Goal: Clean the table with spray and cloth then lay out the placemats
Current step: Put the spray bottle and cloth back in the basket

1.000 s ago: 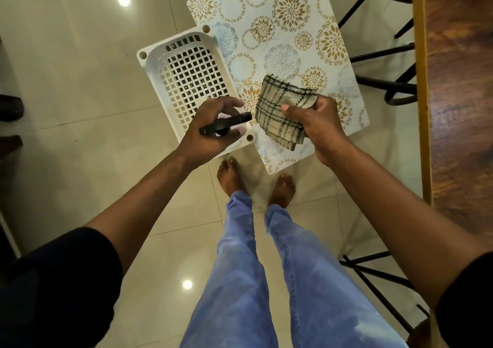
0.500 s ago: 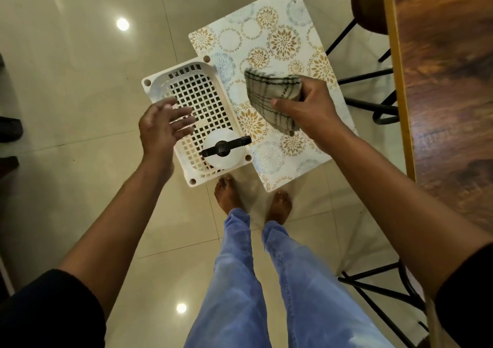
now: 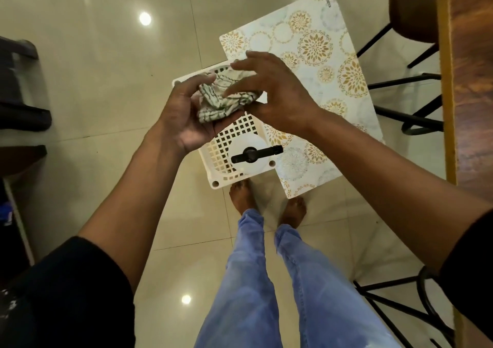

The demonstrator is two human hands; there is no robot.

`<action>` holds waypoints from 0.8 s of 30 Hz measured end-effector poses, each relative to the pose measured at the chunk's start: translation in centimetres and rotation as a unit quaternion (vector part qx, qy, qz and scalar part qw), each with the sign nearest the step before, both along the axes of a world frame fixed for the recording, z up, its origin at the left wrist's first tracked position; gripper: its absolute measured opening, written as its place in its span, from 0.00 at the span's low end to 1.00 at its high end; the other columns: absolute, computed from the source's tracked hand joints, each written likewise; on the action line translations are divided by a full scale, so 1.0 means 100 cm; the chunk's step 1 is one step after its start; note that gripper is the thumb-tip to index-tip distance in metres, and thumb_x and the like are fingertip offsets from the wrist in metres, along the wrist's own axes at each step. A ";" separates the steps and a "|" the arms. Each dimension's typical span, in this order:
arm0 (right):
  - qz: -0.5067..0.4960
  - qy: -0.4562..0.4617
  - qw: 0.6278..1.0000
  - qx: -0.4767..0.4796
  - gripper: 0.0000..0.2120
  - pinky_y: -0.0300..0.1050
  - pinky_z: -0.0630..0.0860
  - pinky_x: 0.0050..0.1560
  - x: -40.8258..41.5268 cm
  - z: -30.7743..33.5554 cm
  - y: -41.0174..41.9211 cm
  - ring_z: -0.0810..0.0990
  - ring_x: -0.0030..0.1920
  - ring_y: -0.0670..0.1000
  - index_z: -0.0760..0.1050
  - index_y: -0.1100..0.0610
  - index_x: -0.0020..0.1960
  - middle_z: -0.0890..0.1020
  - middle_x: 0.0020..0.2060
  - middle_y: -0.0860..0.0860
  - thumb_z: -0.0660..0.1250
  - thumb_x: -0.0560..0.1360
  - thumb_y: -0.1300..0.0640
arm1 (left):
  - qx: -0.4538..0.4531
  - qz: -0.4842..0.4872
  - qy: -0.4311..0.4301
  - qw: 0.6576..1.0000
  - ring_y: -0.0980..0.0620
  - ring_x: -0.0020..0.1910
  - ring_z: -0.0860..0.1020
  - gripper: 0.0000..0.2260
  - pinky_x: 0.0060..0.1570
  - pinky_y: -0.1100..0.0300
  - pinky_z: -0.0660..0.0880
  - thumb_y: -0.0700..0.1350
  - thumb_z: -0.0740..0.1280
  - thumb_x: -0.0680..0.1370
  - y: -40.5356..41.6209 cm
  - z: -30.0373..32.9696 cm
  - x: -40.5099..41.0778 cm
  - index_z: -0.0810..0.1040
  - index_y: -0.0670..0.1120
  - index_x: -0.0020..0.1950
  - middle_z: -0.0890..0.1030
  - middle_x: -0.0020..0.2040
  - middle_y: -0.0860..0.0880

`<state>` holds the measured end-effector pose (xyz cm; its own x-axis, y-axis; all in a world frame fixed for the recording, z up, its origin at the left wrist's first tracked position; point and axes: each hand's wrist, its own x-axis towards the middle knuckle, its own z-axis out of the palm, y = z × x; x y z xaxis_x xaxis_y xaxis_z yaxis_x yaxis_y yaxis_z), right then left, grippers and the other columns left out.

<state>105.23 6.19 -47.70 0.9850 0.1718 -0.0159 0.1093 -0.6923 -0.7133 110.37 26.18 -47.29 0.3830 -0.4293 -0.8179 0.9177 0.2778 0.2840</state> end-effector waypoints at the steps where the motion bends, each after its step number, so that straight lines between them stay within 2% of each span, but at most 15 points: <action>1: 0.005 0.001 1.000 -0.006 0.16 0.57 0.67 0.73 0.000 -0.003 -0.001 0.68 0.76 0.61 0.86 0.48 0.59 0.78 0.69 0.53 0.73 0.72 0.55 | -0.004 0.006 -0.006 1.000 0.41 0.63 0.84 0.19 0.64 0.47 0.82 0.44 0.68 0.81 0.003 -0.003 -0.002 0.79 0.39 0.71 0.84 0.63 0.40; 3: 0.004 0.017 1.000 -0.004 0.20 0.53 0.61 0.77 -0.002 -0.007 -0.003 0.61 0.79 0.60 0.84 0.44 0.61 0.72 0.75 0.53 0.72 0.72 0.61 | -0.010 0.017 -0.023 1.000 0.39 0.65 0.83 0.24 0.64 0.46 0.81 0.39 0.67 0.80 0.007 -0.008 -0.005 0.74 0.37 0.77 0.83 0.67 0.38; 5: -0.032 0.069 0.997 0.014 0.33 0.49 0.58 0.78 -0.006 -0.006 -0.004 0.58 0.80 0.56 0.78 0.43 0.70 0.66 0.79 0.52 0.65 0.71 0.70 | -0.013 0.025 -0.046 0.999 0.37 0.68 0.81 0.30 0.65 0.42 0.80 0.36 0.67 0.78 0.011 -0.016 -0.005 0.69 0.36 0.81 0.80 0.71 0.37; 6: -0.068 0.112 0.991 0.041 0.39 0.49 0.60 0.78 -0.008 -0.006 -0.005 0.59 0.80 0.53 0.73 0.44 0.74 0.65 0.79 0.51 0.61 0.70 0.73 | -0.013 0.028 -0.057 0.998 0.35 0.70 0.80 0.32 0.67 0.38 0.79 0.35 0.68 0.77 0.012 -0.020 -0.005 0.67 0.37 0.82 0.78 0.74 0.36; 7: -0.112 0.157 0.977 0.089 0.40 0.50 0.64 0.77 -0.007 -0.007 -0.006 0.64 0.78 0.51 0.69 0.46 0.77 0.67 0.78 0.50 0.58 0.70 0.74 | -0.009 0.033 -0.065 0.997 0.33 0.71 0.79 0.33 0.68 0.36 0.78 0.34 0.68 0.76 0.013 -0.024 -0.005 0.66 0.37 0.82 0.77 0.75 0.35; 8: -0.163 0.202 0.954 0.151 0.37 0.52 0.70 0.74 -0.004 -0.007 -0.006 0.70 0.74 0.51 0.67 0.48 0.78 0.71 0.75 0.51 0.59 0.73 0.72 | -0.007 0.039 -0.069 0.997 0.33 0.71 0.79 0.34 0.68 0.36 0.78 0.34 0.68 0.76 0.014 -0.028 -0.004 0.65 0.37 0.82 0.76 0.76 0.35; 10: -0.249 0.297 0.877 0.284 0.23 0.51 0.80 0.63 0.006 -0.007 -0.005 0.82 0.58 0.51 0.69 0.55 0.75 0.80 0.63 0.54 0.63 0.81 0.64 | -0.009 0.046 -0.072 0.996 0.33 0.71 0.79 0.32 0.65 0.38 0.80 0.33 0.66 0.76 0.014 -0.033 -0.006 0.67 0.36 0.81 0.76 0.75 0.34; 12: -0.279 0.358 0.809 0.375 0.11 0.50 0.83 0.51 0.016 -0.012 -0.002 0.85 0.44 0.52 0.76 0.59 0.64 0.84 0.51 0.55 0.65 0.83 0.59 | -0.001 0.040 -0.073 0.996 0.34 0.71 0.79 0.29 0.63 0.40 0.82 0.32 0.64 0.77 0.013 -0.039 -0.008 0.69 0.36 0.80 0.77 0.74 0.34; 13: -0.280 0.366 0.798 0.388 0.08 0.51 0.83 0.48 0.020 -0.016 0.000 0.85 0.42 0.53 0.78 0.60 0.60 0.85 0.49 0.56 0.67 0.82 0.59 | 0.011 0.036 -0.072 0.997 0.34 0.71 0.79 0.28 0.62 0.42 0.82 0.32 0.63 0.77 0.013 -0.043 -0.009 0.70 0.36 0.79 0.78 0.73 0.35; 15: -0.277 0.365 0.809 0.368 0.10 0.51 0.84 0.44 0.026 -0.028 0.006 0.87 0.45 0.55 0.79 0.61 0.60 0.86 0.51 0.57 0.71 0.79 0.64 | 0.052 0.036 -0.080 0.995 0.35 0.68 0.81 0.26 0.57 0.44 0.84 0.30 0.62 0.77 0.014 -0.053 -0.009 0.73 0.35 0.76 0.81 0.70 0.35; 17: -0.273 0.356 0.835 0.319 0.13 0.47 0.83 0.39 0.031 -0.039 0.013 0.86 0.47 0.55 0.79 0.62 0.61 0.85 0.53 0.59 0.72 0.77 0.67 | 0.132 0.027 -0.108 0.985 0.38 0.61 0.85 0.20 0.50 0.48 0.85 0.29 0.64 0.77 0.013 -0.060 -0.007 0.79 0.37 0.69 0.85 0.63 0.38; 18: -0.271 0.351 0.847 0.294 0.13 0.47 0.83 0.39 0.034 -0.043 0.016 0.86 0.48 0.55 0.79 0.61 0.60 0.86 0.52 0.59 0.72 0.76 0.68 | 0.191 0.009 -0.128 0.973 0.42 0.55 0.86 0.17 0.46 0.52 0.85 0.29 0.65 0.78 0.013 -0.061 -0.007 0.81 0.39 0.65 0.87 0.57 0.42; 20: -0.263 0.337 0.872 0.238 0.13 0.54 0.85 0.45 0.038 -0.056 0.020 0.87 0.49 0.55 0.79 0.59 0.56 0.87 0.48 0.57 0.74 0.73 0.67 | 0.298 -0.037 -0.166 0.939 0.51 0.46 0.86 0.12 0.40 0.58 0.83 0.31 0.69 0.78 0.013 -0.067 -0.007 0.83 0.44 0.57 0.87 0.48 0.49; 22: -0.258 0.330 0.888 0.188 0.14 0.59 0.85 0.50 0.040 -0.066 0.024 0.87 0.47 0.53 0.79 0.54 0.54 0.88 0.44 0.54 0.76 0.71 0.65 | 0.374 -0.074 -0.209 0.901 0.56 0.43 0.86 0.11 0.44 0.56 0.85 0.36 0.71 0.77 0.014 -0.076 -0.009 0.84 0.50 0.54 0.87 0.47 0.54; 24: -0.256 0.324 0.897 0.155 0.14 0.59 0.84 0.51 0.042 -0.075 0.026 0.87 0.45 0.52 0.79 0.51 0.52 0.87 0.42 0.51 0.77 0.69 0.62 | 0.444 -0.116 -0.257 0.850 0.54 0.48 0.86 0.11 0.53 0.52 0.85 0.41 0.74 0.76 0.014 -0.084 -0.010 0.86 0.53 0.56 0.88 0.50 0.55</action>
<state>109.39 8.76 -55.23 0.7375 -0.2063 -0.6431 -0.6737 -0.2899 -0.6797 109.33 27.59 -55.65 0.7778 0.1578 -0.6084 0.6091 -0.4283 0.6675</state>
